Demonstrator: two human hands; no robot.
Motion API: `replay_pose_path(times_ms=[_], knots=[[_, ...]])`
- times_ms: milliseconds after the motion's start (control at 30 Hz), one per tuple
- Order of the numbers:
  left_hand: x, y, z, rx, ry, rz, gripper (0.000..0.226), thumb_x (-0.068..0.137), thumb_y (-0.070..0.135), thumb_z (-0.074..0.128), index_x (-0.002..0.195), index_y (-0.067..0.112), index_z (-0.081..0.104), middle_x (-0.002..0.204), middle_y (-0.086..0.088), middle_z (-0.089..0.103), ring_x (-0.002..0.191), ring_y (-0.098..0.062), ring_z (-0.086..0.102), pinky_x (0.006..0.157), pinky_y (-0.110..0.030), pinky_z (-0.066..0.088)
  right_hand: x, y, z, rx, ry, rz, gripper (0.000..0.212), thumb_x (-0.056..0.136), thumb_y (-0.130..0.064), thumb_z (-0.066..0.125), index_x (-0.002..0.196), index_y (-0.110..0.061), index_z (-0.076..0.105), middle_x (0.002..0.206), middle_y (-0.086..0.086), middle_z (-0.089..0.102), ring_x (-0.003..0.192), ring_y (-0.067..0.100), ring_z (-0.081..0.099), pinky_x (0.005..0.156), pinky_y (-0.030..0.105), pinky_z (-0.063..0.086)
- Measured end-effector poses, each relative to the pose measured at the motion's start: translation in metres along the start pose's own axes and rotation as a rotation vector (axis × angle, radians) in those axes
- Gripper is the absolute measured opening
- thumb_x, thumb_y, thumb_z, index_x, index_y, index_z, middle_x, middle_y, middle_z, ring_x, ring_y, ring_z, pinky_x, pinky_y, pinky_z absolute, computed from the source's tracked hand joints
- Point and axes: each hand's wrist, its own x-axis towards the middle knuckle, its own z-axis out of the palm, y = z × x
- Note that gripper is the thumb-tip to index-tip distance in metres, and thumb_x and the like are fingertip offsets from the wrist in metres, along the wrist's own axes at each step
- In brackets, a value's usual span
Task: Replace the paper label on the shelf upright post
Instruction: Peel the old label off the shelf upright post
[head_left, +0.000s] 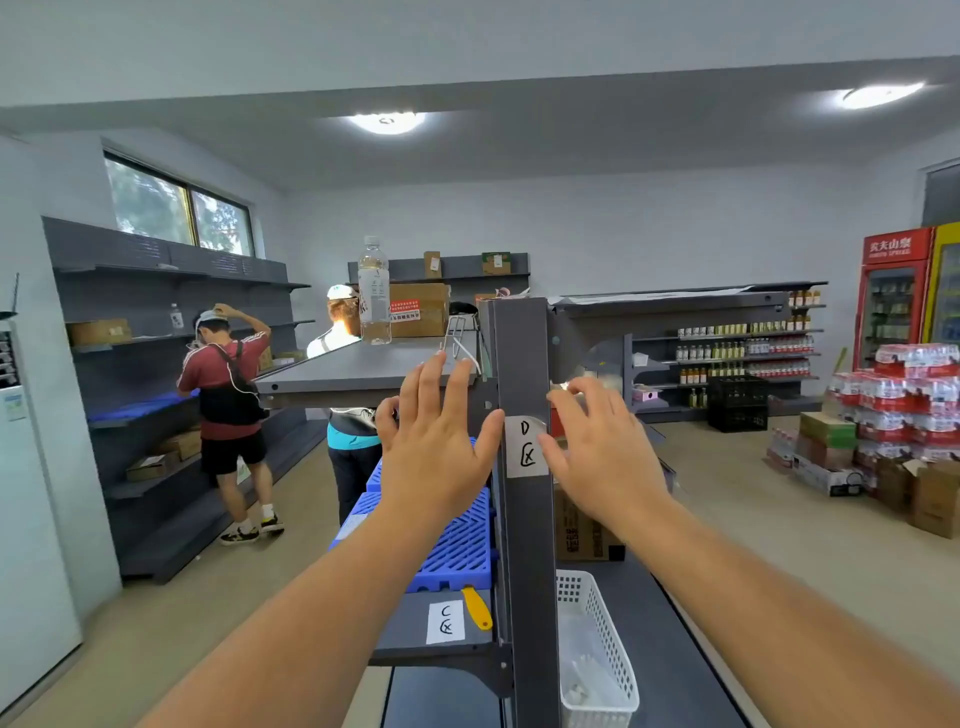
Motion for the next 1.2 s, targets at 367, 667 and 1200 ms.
replay_pose_path(times_ms=[367, 667, 1200], knots=[[-0.001, -0.005, 0.004, 0.065, -0.054, 0.012, 0.068, 0.097, 0.064, 0.033, 0.157, 0.030, 0.030, 0.165, 0.001, 0.026, 0.152, -0.021, 0.020, 0.121, -0.051, 0.018, 0.008, 0.003, 0.022, 0.026, 0.038, -0.026, 0.012, 0.098, -0.028, 0.064, 0.104, -0.017, 0.065, 0.100, 0.002, 0.062, 0.088, 0.019, 0.059, 0.068, 0.035, 0.057], [-0.003, -0.007, 0.005, 0.090, -0.065, 0.024, 0.061, 0.098, 0.059, 0.036, 0.150, 0.028, 0.040, 0.157, 0.002, 0.036, 0.147, -0.021, 0.030, 0.118, -0.047, 0.023, 0.008, 0.000, 0.021, 0.096, -0.023, -0.031, 0.011, 0.099, -0.026, 0.062, 0.105, -0.017, 0.064, 0.101, 0.002, 0.062, 0.087, 0.018, 0.059, 0.066, 0.031, 0.054], [-0.001, 0.009, 0.004, -0.074, -0.092, 0.166, 0.032, 0.107, 0.025, 0.045, 0.132, 0.019, 0.064, 0.129, -0.002, 0.064, 0.115, -0.022, 0.056, 0.094, -0.037, 0.046, -0.015, -0.008, 0.001, 0.264, -0.178, -0.029, 0.011, 0.104, -0.026, 0.051, 0.103, -0.020, 0.061, 0.099, -0.009, 0.048, 0.081, 0.009, 0.048, 0.060, 0.018, 0.036]])
